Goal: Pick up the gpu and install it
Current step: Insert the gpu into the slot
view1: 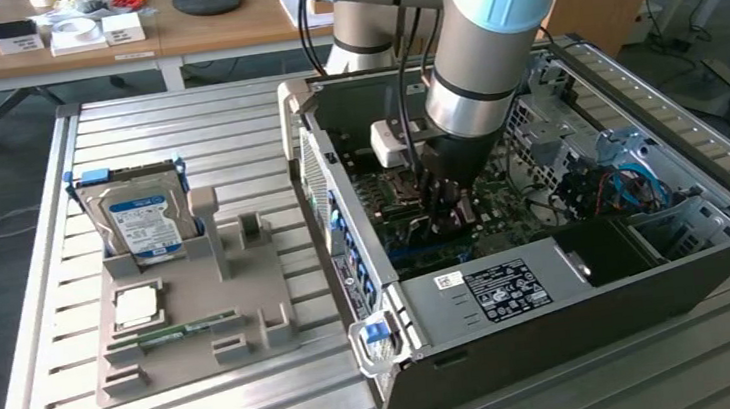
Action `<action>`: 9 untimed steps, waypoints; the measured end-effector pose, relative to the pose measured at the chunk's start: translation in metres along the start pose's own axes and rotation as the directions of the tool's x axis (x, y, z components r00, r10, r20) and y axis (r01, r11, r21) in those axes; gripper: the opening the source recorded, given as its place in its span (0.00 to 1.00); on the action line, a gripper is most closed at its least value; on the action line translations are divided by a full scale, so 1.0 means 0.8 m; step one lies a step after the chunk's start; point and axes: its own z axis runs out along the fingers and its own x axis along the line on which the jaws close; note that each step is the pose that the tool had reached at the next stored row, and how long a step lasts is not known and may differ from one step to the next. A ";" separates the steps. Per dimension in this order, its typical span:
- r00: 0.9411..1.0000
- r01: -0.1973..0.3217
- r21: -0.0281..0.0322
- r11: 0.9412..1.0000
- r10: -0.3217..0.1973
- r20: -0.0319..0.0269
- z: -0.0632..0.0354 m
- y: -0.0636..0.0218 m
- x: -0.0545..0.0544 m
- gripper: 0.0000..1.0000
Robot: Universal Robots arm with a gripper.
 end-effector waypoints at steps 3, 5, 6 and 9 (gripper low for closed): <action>1.000 0.000 0.000 1.000 0.000 0.000 0.001 0.000 0.000 0.27; 1.000 0.000 0.000 1.000 0.000 0.000 0.001 0.000 0.000 0.27; 1.000 0.000 0.000 1.000 0.000 0.000 0.001 0.000 0.000 0.27; 1.000 0.000 0.000 1.000 0.000 0.000 0.001 0.000 0.000 0.27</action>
